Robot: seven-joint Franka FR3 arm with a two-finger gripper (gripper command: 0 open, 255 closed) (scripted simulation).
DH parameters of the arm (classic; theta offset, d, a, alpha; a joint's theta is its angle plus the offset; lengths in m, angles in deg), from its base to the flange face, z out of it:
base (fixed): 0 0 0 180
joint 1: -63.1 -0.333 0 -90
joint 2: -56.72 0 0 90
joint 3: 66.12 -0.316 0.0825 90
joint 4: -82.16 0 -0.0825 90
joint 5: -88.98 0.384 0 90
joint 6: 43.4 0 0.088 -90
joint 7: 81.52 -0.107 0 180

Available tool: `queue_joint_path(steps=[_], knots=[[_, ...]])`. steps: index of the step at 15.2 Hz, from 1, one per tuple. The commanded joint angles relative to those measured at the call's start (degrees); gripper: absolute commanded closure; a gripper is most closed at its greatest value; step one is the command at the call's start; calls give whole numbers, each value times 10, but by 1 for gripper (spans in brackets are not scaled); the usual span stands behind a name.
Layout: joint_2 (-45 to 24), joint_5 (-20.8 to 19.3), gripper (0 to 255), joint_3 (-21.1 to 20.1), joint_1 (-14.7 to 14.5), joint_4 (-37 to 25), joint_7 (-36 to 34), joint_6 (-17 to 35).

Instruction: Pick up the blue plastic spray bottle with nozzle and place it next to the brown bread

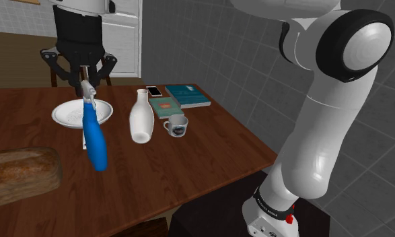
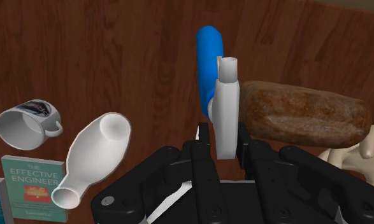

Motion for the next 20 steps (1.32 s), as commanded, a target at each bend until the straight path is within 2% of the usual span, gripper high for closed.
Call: queue_joint_path(steps=[1, 20], knots=[[3, 1, 255, 0, 1, 19, 0, 16], [0, -1, 255, 4, 5, 162, 0, 162]])
